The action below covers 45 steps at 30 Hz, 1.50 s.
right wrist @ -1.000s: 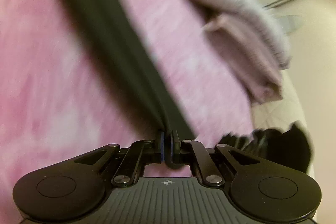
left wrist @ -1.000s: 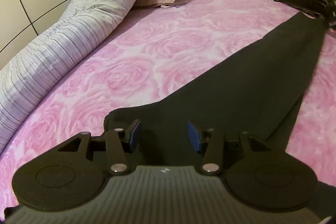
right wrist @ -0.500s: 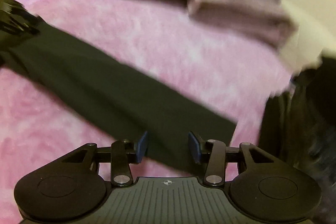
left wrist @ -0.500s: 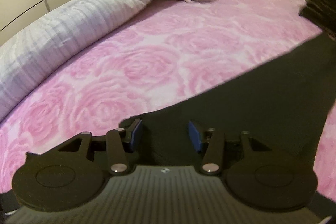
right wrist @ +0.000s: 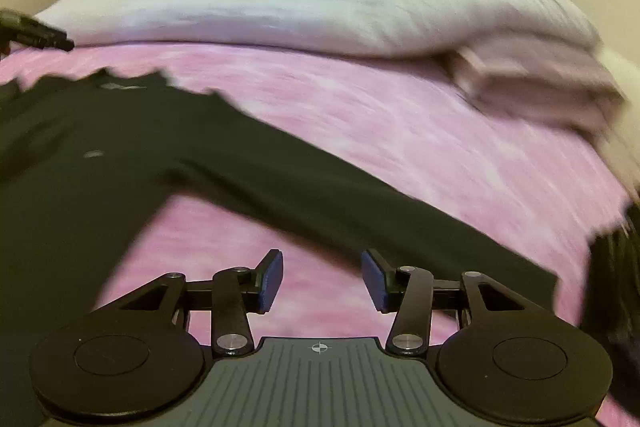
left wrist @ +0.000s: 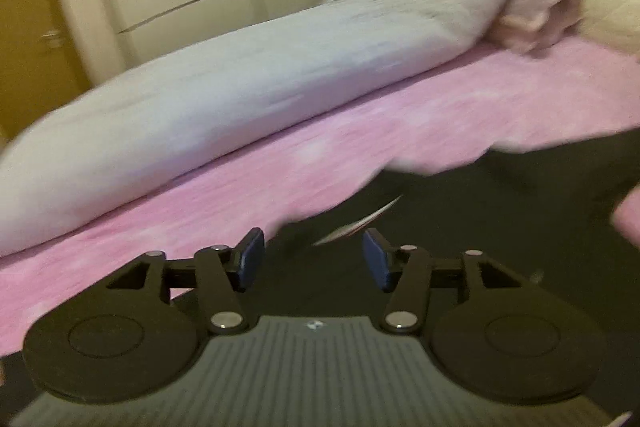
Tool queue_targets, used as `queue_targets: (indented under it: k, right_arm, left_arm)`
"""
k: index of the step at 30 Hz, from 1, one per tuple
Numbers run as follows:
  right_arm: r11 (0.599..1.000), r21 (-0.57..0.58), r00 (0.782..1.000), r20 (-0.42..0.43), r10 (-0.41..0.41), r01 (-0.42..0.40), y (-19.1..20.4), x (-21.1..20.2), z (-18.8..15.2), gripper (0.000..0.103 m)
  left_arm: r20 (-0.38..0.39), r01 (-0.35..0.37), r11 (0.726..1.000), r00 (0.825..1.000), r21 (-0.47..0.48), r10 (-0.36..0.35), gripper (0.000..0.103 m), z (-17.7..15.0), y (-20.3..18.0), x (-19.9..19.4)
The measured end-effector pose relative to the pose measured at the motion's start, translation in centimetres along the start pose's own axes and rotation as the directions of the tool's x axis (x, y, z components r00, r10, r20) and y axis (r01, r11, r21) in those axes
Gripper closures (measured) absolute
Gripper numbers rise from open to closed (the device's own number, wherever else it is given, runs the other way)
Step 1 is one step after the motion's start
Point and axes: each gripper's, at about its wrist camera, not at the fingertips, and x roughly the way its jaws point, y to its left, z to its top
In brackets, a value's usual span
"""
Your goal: Fold clothes
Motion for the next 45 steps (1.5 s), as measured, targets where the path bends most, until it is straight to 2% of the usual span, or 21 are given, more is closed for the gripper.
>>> queue_targets:
  k: [2,4,7,9,13,16,19,23,25,29,30,31,32,34,38,40,41,43,45]
  right_arm:
    - [0.999,-0.016,0.999,0.018,0.040,-0.039,2.8,0.1,0.7,0.054]
    - [0.996,-0.029,0.996,0.033,0.085,-0.084,6.0,0.0,1.6,0.054]
    - [0.988,-0.075,0.989,0.048,0.140,-0.136,11.4,0.3,2.8,0.053]
    - [0.980,-0.103,0.984,0.046,0.173,-0.168,15.2,0.6,3.5,0.053]
    - [0.967,-0.130,0.975,0.021,0.222,-0.217,21.6,2.6,5.4,0.053]
    - [0.956,-0.147,0.966,0.001,0.257,-0.254,26.3,4.2,6.8,0.053]
    - [0.943,-0.164,0.957,-0.020,0.291,-0.290,31.0,5.7,8.2,0.053]
    - [0.926,-0.202,0.947,-0.036,0.319,-0.319,35.8,8.5,10.4,0.053]
    - [0.916,-0.230,0.944,-0.034,0.330,-0.328,37.9,9.8,11.3,0.053]
    - [0.894,-0.276,0.933,-0.033,0.357,-0.352,41.7,12.4,12.7,0.053]
    - [0.888,-0.284,0.930,-0.033,0.367,-0.361,42.4,12.9,12.8,0.053]
    - [0.883,-0.294,0.927,-0.032,0.375,-0.367,43.2,13.4,12.9,0.053]
    - [0.877,-0.304,0.924,-0.030,0.382,-0.373,43.9,13.9,13.0,0.053]
    - [0.867,-0.324,0.919,-0.021,0.393,-0.378,45.0,14.7,12.9,0.053]
    - [0.868,-0.318,0.918,-0.020,0.395,-0.381,45.4,15.7,12.4,0.053]
    - [0.873,-0.309,0.921,-0.027,0.388,-0.376,45.2,16.0,12.0,0.053]
    - [0.878,-0.304,0.925,-0.028,0.380,-0.370,44.9,15.9,11.8,0.053]
    - [0.883,-0.296,0.928,-0.036,0.371,-0.364,44.2,15.6,11.6,0.053]
    - [0.886,-0.301,0.932,-0.029,0.362,-0.353,43.4,14.9,11.5,0.053]
  left_arm:
    - [-0.034,-0.090,0.996,0.995,0.001,0.090,0.050,-3.4,4.1,-3.1]
    - [-0.068,-0.182,0.983,0.981,0.009,0.182,0.050,-6.8,8.1,-6.2]
    - [-0.121,-0.300,0.952,0.945,0.060,0.305,0.050,-12.0,13.2,-9.9]
    - [-0.146,-0.354,0.928,0.918,0.116,0.369,0.049,-15.2,16.0,-11.5]
    - [-0.161,-0.391,0.904,0.894,0.174,0.418,0.049,-19.5,20.4,-12.5]
    - [-0.153,-0.372,0.908,0.903,0.195,0.402,0.049,-21.3,22.5,-11.9]
    - [-0.111,-0.354,0.881,0.908,0.314,0.404,0.049,-22.2,23.6,-9.7]
    - [-0.059,-0.328,0.812,0.913,0.482,0.404,0.049,-23.4,23.9,-5.6]
    - [-0.035,-0.308,0.726,0.909,0.615,0.416,0.049,-24.4,24.1,-3.2]
    - [-0.002,-0.290,0.593,0.897,0.751,0.442,0.049,-26.0,26.4,0.1]
    - [-0.028,-0.259,0.597,0.904,0.759,0.427,0.051,-26.2,27.2,0.6]
    - [-0.072,-0.192,0.604,0.920,0.773,0.385,0.053,-26.6,27.9,1.0]
    - [-0.089,-0.156,0.579,0.924,0.800,0.372,0.058,-27.0,28.2,1.4]
    - [-0.123,-0.086,0.526,0.929,0.846,0.349,0.060,-27.9,28.7,2.3]
    - [-0.113,-0.115,0.489,0.904,0.865,0.413,0.061,-27.5,29.5,4.6]
    - [-0.118,-0.116,0.466,0.888,0.877,0.444,0.081,-27.6,29.4,5.4]
    - [-0.118,-0.118,0.455,0.881,0.882,0.457,0.099,-27.6,29.4,5.7]
    - [-0.073,-0.168,0.427,0.866,0.888,0.494,0.099,-27.6,29.3,4.8]
    - [-0.015,-0.251,0.405,0.836,0.879,0.549,0.100,-26.9,29.4,2.4]
